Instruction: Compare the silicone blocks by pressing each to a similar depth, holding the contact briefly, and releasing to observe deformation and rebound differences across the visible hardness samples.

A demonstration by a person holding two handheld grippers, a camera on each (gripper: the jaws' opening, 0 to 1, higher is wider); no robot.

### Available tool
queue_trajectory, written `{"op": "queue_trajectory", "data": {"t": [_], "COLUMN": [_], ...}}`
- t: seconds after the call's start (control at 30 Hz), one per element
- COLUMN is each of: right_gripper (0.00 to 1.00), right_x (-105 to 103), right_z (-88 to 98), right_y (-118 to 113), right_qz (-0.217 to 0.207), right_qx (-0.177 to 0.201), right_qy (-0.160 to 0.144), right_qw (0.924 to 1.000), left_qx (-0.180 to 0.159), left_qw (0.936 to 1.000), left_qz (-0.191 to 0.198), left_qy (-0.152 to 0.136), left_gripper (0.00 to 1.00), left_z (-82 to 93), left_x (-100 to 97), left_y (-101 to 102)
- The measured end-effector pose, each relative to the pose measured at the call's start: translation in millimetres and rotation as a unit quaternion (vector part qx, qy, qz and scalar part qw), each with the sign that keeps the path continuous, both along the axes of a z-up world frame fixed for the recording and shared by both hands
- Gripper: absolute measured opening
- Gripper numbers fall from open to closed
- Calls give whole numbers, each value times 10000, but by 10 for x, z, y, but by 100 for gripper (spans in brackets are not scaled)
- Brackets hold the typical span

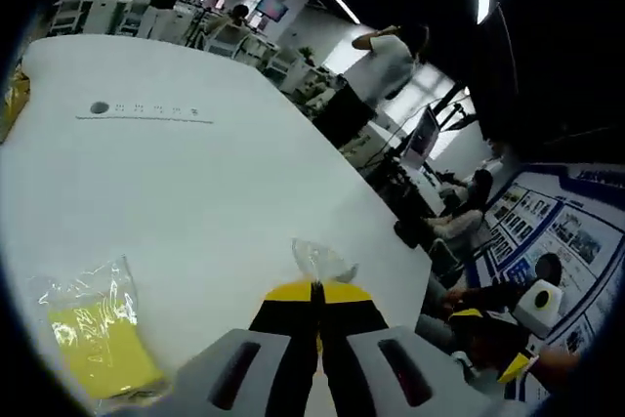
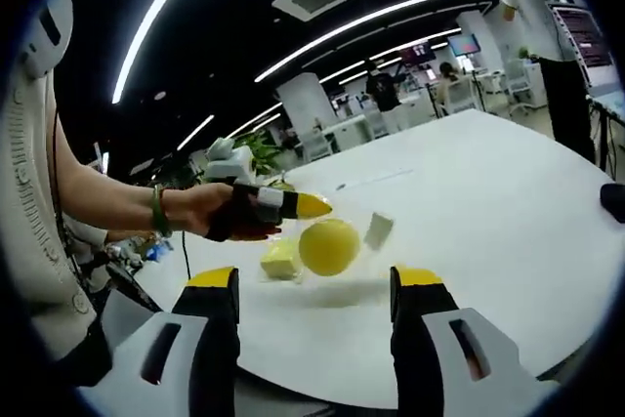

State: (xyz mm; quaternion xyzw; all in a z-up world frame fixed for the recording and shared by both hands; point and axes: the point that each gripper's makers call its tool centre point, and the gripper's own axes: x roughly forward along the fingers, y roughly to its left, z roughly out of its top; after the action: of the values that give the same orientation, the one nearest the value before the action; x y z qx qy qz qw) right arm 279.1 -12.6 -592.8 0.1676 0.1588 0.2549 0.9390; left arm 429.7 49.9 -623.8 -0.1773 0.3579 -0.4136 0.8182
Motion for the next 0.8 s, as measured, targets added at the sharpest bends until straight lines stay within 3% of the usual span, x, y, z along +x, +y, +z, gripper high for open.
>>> {"op": "queue_trajectory", "data": {"t": [0.23, 0.33, 0.5, 0.73, 0.8], "right_gripper": [57, 57, 58, 58, 58], "right_x": [-85, -111, -128, -97, -71], "right_z": [82, 148, 231, 394, 463], "right_y": [5, 5, 48, 220, 285], "right_qz": [21, 48, 180, 524, 627], "right_qx": [-72, -104, -219, -442, -473], "right_qy": [-104, -186, -280, -466, -553], "right_qw": [9999, 9998, 9992, 9966, 9954], "left_qx": [-6, -86, -52, -117, -125], "left_qw": [9995, 9995, 9972, 9942, 9945], "left_qz": [-188, -185, -349, -373, -328], "left_qy": [-251, -224, -658, -1007, -986], "left_gripper": [0, 0, 0, 0, 0], "left_z": [181, 313, 554, 863, 936], "left_x": [-171, -231, -337, -470, -496], "left_y": [23, 41, 75, 257, 351]}}
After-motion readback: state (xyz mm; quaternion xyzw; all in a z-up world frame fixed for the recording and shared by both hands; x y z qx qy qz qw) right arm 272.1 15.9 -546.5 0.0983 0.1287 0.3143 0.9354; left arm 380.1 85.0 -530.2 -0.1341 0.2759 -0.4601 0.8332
